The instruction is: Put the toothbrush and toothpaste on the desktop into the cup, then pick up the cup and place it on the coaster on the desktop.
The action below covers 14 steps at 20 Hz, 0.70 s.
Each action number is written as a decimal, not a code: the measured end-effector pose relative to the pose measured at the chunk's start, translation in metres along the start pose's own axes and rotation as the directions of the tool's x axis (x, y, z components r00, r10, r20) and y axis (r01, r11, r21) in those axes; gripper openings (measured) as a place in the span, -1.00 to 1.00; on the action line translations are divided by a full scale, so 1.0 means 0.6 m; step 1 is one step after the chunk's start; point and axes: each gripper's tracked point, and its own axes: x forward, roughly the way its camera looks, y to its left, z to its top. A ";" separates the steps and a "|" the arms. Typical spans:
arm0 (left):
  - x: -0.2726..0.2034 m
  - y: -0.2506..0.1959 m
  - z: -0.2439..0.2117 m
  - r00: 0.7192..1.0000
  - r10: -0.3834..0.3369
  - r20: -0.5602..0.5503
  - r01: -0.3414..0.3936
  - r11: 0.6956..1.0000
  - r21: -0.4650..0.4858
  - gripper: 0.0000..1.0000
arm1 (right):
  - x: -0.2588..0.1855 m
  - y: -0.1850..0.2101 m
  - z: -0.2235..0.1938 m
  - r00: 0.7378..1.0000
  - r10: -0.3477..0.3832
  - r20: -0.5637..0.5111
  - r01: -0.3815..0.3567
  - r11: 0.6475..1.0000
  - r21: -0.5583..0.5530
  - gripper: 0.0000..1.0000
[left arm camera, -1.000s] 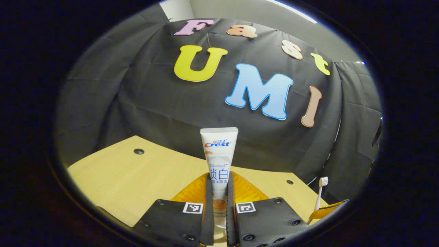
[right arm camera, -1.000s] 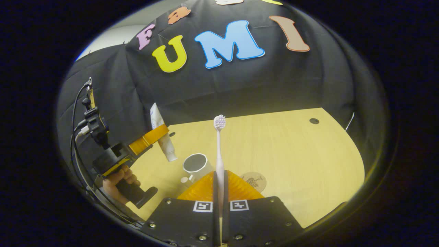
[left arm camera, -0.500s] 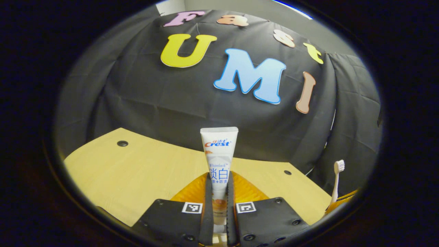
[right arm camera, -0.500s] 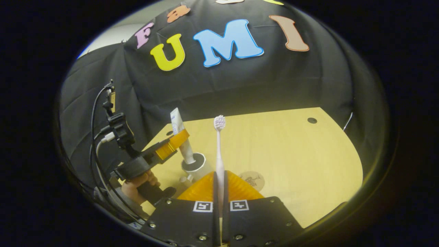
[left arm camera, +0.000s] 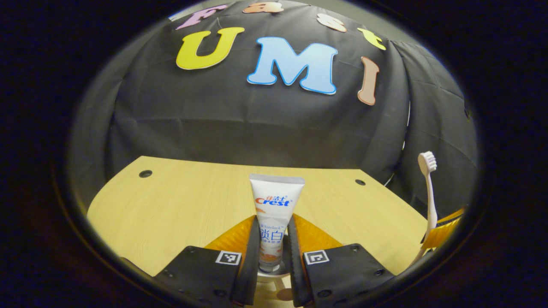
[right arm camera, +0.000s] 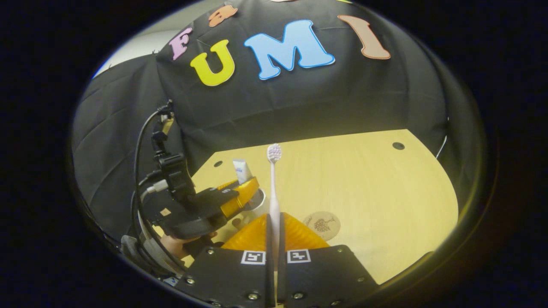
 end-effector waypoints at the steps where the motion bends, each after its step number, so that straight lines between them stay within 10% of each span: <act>1: -0.003 0.002 -0.004 1.000 0.003 -0.010 -0.003 1.000 -0.001 -0.13 | -0.002 0.001 0.001 1.000 0.003 0.001 -0.003 1.000 0.000 -0.92; 6: -0.015 0.002 -0.008 1.000 0.008 -0.017 -0.008 1.000 0.015 0.04 | -0.004 0.005 -0.001 1.000 0.013 0.001 -0.013 1.000 0.002 -0.92; 9: -0.032 -0.001 -0.008 1.000 0.006 -0.015 -0.006 1.000 0.019 0.65 | -0.003 0.009 0.003 1.000 0.026 0.015 -0.026 1.000 0.001 -0.92; 14: -0.070 0.005 -0.018 0.999 0.004 -0.038 -0.004 1.000 0.014 0.64 | 0.015 0.032 0.045 0.995 0.067 0.080 -0.067 0.998 -0.004 -0.92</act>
